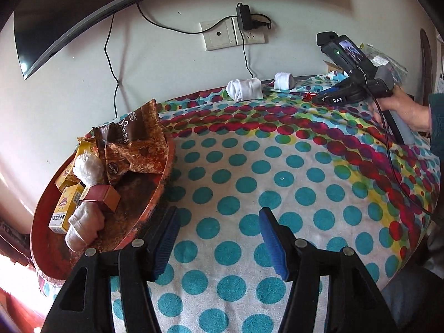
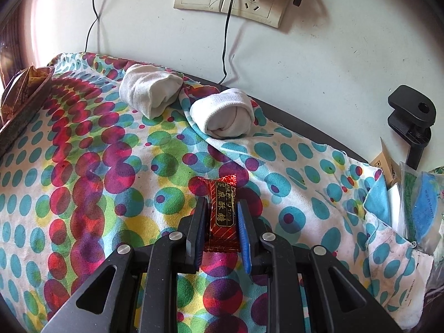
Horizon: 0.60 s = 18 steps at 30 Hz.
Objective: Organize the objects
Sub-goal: 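Lift the red candy bar with the right gripper toward the red tray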
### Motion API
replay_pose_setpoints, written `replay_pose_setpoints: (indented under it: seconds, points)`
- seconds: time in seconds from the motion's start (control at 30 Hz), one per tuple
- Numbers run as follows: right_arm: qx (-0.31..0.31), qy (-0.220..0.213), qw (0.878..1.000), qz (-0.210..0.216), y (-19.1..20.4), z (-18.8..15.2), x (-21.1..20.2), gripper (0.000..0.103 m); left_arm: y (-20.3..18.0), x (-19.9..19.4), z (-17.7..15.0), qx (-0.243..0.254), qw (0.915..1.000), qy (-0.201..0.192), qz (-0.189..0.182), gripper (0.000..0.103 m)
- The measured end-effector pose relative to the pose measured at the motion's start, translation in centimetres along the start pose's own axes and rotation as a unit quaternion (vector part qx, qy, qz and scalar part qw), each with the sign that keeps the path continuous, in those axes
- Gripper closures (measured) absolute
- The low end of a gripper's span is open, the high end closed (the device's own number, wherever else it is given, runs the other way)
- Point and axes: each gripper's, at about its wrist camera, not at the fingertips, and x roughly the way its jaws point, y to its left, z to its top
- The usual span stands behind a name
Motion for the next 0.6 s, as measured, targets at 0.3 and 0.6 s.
replay_pose_setpoints:
  seconds: [0.3,0.6]
  points:
    - [0.026,0.030,0.999,-0.024,1.2,0.5,-0.3,0.084,1.2,-0.4,-0.2,-0.009,0.9996,-0.006,0.025,0.043]
    - [0.004,0.008,1.000,-0.001,5.9,1.4,-3.4,0.084,2.2,-0.7,-0.3,-0.029,0.9993,-0.004,0.022,0.043]
